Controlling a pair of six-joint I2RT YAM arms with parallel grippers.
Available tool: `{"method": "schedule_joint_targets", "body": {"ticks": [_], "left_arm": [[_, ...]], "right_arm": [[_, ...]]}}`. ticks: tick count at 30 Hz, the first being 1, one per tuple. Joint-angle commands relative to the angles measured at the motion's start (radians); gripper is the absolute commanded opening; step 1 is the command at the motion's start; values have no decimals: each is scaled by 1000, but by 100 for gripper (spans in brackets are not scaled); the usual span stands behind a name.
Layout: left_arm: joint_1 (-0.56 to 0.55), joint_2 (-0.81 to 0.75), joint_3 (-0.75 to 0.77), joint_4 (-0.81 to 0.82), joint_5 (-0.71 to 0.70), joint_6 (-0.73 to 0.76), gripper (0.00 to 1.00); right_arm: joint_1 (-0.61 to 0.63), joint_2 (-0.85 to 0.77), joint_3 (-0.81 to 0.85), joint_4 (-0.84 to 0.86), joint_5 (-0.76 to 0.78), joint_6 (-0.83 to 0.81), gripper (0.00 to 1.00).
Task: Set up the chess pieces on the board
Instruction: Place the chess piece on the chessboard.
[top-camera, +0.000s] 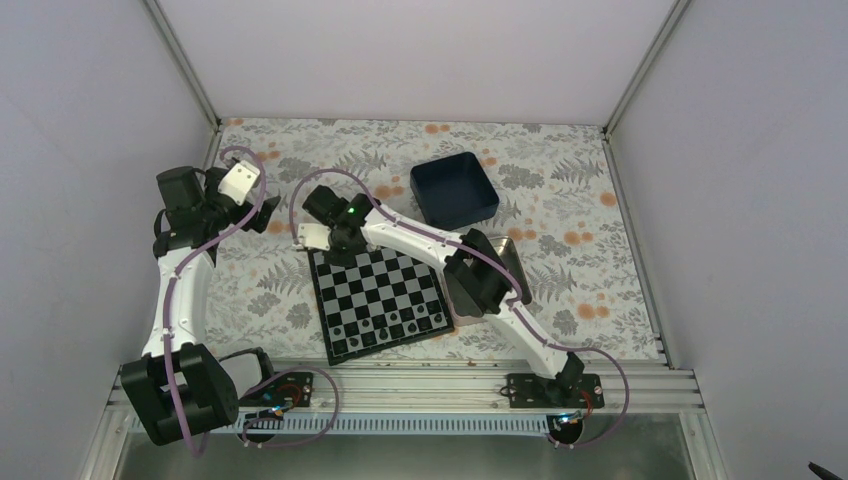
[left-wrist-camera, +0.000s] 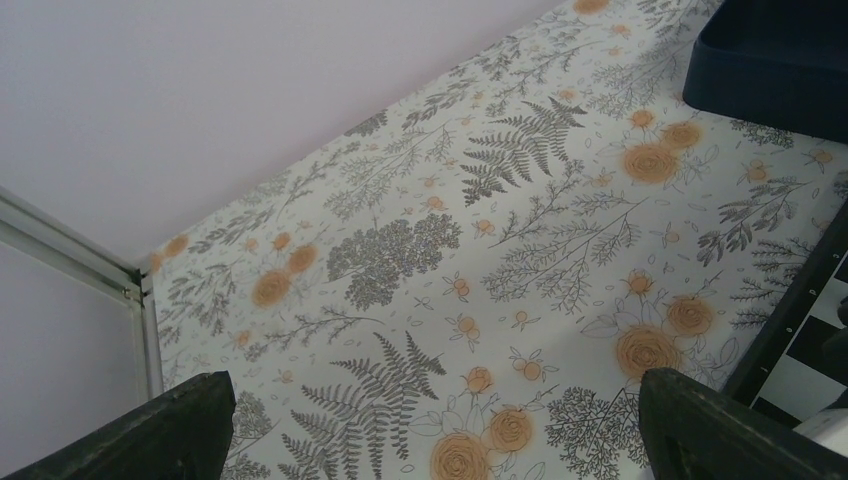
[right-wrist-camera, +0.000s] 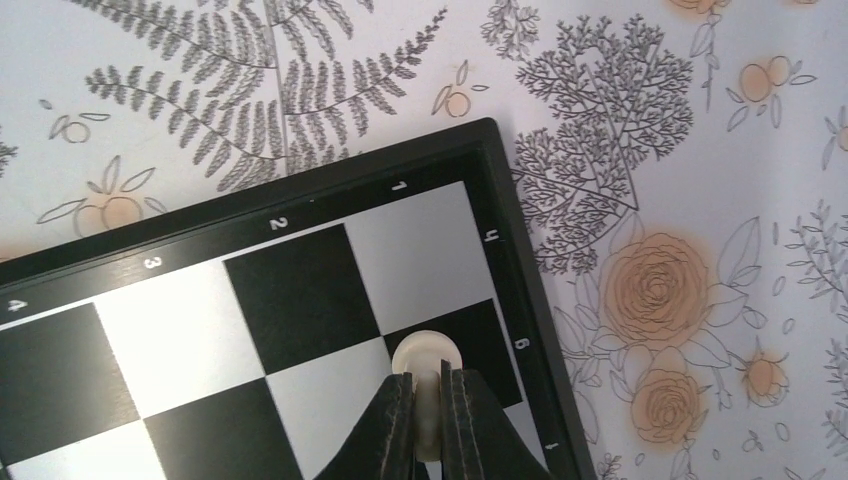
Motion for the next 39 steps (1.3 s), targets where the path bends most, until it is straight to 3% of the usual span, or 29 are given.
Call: {"method": "schedule_joint_targets", "body": {"ticks": [1, 15, 24, 34, 39], "left_arm": [[8, -19, -8, 15, 32, 18, 100], [10, -14, -5, 9, 47, 20, 100], [10, -14, -7, 5, 58, 22, 100], [11, -14, -4, 5, 60, 23, 100], [12, -13, 4, 6, 71, 18, 100]], "right_arm": [[-12, 20, 26, 25, 23, 11, 6], [-25, 10, 25, 15, 28, 10, 9], [-26, -4, 25, 18, 26, 13, 25], [-33, -53, 19, 23, 18, 27, 33], [-72, -166, -34, 21, 12, 54, 38]]}}
